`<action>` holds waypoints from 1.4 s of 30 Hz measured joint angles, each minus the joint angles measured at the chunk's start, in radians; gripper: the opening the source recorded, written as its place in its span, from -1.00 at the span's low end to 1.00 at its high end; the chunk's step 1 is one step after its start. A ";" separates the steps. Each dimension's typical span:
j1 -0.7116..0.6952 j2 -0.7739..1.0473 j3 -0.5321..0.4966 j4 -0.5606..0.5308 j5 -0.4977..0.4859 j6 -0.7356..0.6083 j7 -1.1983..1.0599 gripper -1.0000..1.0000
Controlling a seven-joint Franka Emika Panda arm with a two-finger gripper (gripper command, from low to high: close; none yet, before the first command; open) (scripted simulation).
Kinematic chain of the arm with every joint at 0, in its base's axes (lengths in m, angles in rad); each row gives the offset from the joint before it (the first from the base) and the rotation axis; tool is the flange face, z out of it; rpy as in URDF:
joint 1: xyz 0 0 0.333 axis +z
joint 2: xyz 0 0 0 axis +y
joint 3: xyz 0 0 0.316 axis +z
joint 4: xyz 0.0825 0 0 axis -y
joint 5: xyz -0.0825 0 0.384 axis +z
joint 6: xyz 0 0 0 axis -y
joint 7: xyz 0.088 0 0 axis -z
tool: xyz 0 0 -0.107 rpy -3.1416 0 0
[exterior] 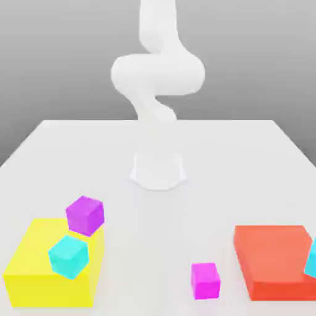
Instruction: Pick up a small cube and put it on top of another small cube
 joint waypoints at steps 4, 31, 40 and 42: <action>-0.002 0.151 0.033 -0.045 -0.013 0.072 0.026 0.00; 0.107 1.084 0.063 -0.226 -0.133 0.582 0.198 -1.00; 0.086 0.999 0.091 -0.243 -0.104 0.515 0.176 -1.00; 0.075 0.929 0.108 -0.258 -0.076 0.459 0.155 -1.00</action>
